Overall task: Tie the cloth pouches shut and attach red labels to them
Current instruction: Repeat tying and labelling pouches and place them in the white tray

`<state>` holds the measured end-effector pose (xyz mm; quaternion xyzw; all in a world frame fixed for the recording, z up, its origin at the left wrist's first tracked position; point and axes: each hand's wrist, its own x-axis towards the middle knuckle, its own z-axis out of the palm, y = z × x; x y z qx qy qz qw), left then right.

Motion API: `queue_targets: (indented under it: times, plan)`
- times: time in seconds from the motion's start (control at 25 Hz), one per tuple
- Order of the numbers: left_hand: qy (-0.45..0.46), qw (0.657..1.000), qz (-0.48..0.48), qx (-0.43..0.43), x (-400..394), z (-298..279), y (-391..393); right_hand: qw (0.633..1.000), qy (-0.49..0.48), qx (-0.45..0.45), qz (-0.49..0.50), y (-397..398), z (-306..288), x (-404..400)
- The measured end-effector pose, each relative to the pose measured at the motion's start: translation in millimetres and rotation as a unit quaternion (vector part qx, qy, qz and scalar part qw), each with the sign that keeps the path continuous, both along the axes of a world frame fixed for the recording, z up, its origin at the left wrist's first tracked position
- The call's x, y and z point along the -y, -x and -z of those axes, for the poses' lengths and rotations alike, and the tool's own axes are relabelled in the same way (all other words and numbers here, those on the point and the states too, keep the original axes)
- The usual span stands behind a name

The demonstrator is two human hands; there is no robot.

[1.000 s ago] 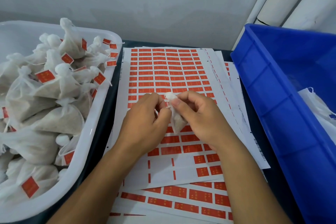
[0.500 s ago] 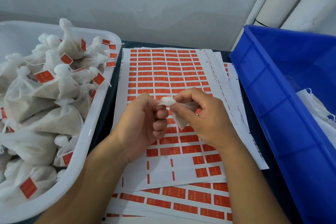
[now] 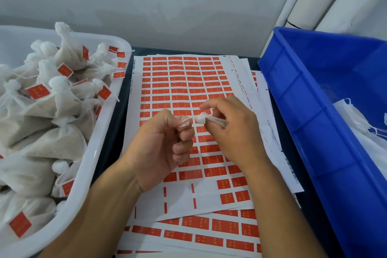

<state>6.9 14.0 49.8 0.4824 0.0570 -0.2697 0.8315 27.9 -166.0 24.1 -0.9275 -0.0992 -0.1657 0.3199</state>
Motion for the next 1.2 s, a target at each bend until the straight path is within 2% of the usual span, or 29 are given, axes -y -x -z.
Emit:
queue_targets:
  times: [0.16, 0.4, 0.52, 0.68, 0.8, 0.88, 0.96, 1.0, 1.04, 1.08, 1.12, 1.16, 1.2]
  plan:
    - [-0.001, 1.0, -0.016, -0.02, -2, 2, -2, 1.0, -0.005, -0.014, 0.015, -1, 3, -1]
    - [0.02, 0.99, 0.135, 0.032, 10, 6, 9, 0.999, -0.019, -0.044, 0.022, -3, 10, -6]
    - [0.017, 0.984, 0.169, 0.052, 11, 8, 10, 0.998, -0.031, -0.048, 0.032, -4, 10, -6]
    - [0.06, 0.983, 0.157, 0.075, 7, 4, 9, 0.991, -0.066, -0.074, 0.087, -3, 9, -6]
    - [0.089, 0.985, 0.108, 0.098, 5, -1, 11, 0.985, -0.075, -0.134, 0.073, -3, 8, -9]
    - [0.02, 0.993, 0.065, 0.1, 12, 3, 6, 0.983, -0.094, -0.147, 0.048, -3, 4, -10]
    - [-0.149, 0.983, 0.032, 0.107, 19, 9, 1, 0.984, -0.099, -0.147, 0.028, -5, -1, -8]
    - [-0.27, 0.949, 0.033, 0.157, 21, 13, 2, 0.984, -0.099, -0.147, 0.02, -5, -3, -5]
    - [-0.39, 0.883, 0.064, 0.254, 21, 19, 5, 0.983, -0.1, -0.151, 0.017, -6, -5, -2]
    - [-0.488, 0.799, 0.114, 0.333, 21, 23, 11, 0.982, -0.1, -0.159, 0.017, -7, -7, 2]
    - [-0.56, 0.724, 0.158, 0.371, 22, 25, 17, 0.981, -0.098, -0.168, 0.021, -7, -8, 8]
    - [-0.593, 0.687, 0.175, 0.381, 22, 28, 20, 0.98, -0.094, -0.172, 0.026, -7, -9, 14]
    - [-0.607, 0.677, 0.173, 0.378, 22, 32, 21, 0.98, -0.089, -0.173, 0.034, -5, -9, 20]
